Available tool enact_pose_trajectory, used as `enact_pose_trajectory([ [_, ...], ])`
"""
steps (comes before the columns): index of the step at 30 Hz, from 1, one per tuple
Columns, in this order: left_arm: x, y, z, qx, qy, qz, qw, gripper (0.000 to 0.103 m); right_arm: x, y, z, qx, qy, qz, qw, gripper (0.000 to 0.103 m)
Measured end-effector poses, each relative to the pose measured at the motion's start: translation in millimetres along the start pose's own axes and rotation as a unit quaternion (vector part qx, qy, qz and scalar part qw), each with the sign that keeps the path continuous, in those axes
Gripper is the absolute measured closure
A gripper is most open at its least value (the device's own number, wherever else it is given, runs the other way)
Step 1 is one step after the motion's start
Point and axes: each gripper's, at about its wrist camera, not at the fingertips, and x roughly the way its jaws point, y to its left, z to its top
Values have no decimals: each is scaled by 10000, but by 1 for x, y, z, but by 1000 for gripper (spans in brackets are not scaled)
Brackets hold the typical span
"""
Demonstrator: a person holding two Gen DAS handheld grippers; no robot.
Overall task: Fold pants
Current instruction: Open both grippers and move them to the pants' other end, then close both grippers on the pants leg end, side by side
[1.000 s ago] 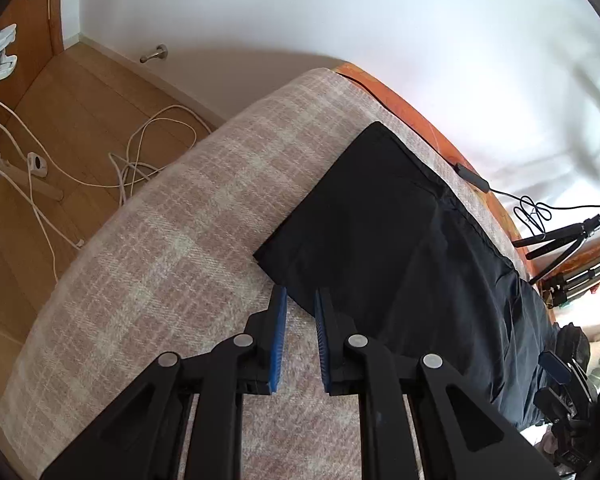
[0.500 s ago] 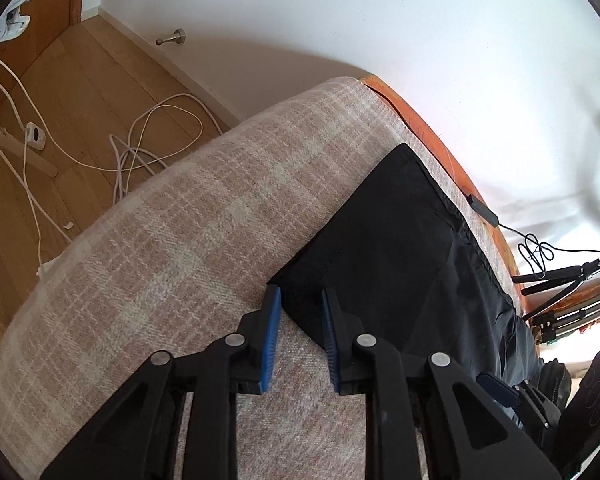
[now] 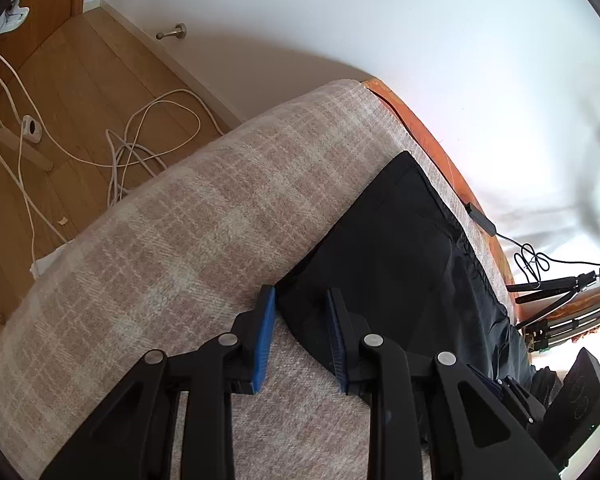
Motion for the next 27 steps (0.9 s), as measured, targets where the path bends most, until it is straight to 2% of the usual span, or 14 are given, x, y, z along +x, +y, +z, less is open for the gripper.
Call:
enact_pose_trajectory([
  [5, 1, -6, -4, 95, -252, -16, 9996, 80, -4, -7, 11, 163, -62, 85, 9998, 40],
  [10, 2, -4, -7, 114, -533, -265, 9982, 81, -4, -13, 31, 384, -99, 149, 9991, 40],
  [11, 2, -4, -8, 175, -581, -308, 9977, 83, -3, -14, 36, 424, -99, 156, 9989, 40],
  [13, 2, -6, -11, 331, -703, -490, 9958, 93, 0, -14, 48, 480, -82, 144, 9987, 40],
  [19, -6, -19, -19, 741, -924, -823, 9895, 95, 18, -15, 95, 956, -29, 487, 9942, 40],
  [24, -13, -41, -30, 1396, -1009, -759, 9821, 95, 45, -2, 129, 1097, 87, 669, 9917, 40],
  [27, -13, -48, -33, 1583, -1011, -731, 9795, 95, 67, 6, 142, 1137, 268, 602, 9913, 40],
])
